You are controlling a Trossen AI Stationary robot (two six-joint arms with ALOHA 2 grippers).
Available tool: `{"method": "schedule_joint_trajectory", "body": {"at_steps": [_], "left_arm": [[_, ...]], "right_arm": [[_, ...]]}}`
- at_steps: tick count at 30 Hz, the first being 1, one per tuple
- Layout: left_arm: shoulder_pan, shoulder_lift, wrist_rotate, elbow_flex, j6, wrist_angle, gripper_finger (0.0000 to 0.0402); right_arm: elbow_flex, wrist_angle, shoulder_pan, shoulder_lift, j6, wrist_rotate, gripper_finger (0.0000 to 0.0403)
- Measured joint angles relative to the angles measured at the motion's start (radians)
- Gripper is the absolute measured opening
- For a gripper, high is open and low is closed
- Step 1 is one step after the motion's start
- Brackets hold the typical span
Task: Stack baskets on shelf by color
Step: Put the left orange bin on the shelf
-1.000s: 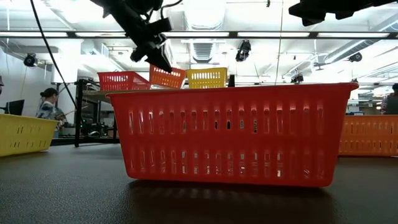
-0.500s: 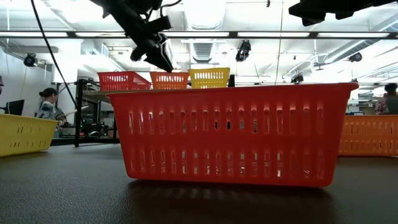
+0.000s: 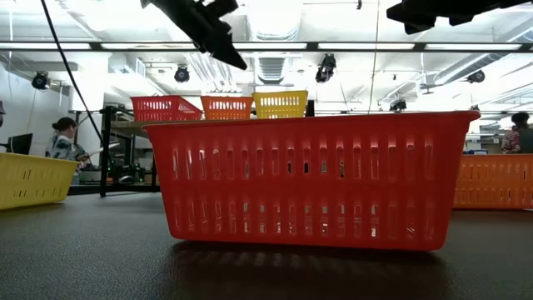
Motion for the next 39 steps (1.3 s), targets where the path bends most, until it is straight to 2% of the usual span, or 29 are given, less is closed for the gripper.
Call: {"method": "schedule_joint_trajectory", "body": {"at_steps": [7, 11, 29, 35, 39], "left_arm": [[0.027, 0.064, -0.004, 0.006, -0.143, 0.025, 0.0025], [0.027, 0.099, -0.002, 0.006, -0.167, 0.017, 0.0003], [0.023, 0.035, -0.001, 0.024, -0.221, -0.146, 0.0006], [0.020, 0.025, -0.002, 0.032, -0.222, -0.050, 0.0006], [0.034, 0.061, -0.001, 0.034, -0.221, 0.016, 0.0006]], "right_arm": [[0.000, 0.000, 0.000, 0.000, 0.000, 0.000, 0.0150], [0.000, 0.000, 0.000, 0.000, 0.000, 0.000, 0.0150], [0.000, -0.006, 0.000, 0.000, 0.011, 0.000, 0.0151], [0.000, -0.006, 0.000, 0.000, 0.010, 0.000, 0.0150], [0.000, -0.006, 0.000, 0.000, 0.010, 0.000, 0.0150]]}}
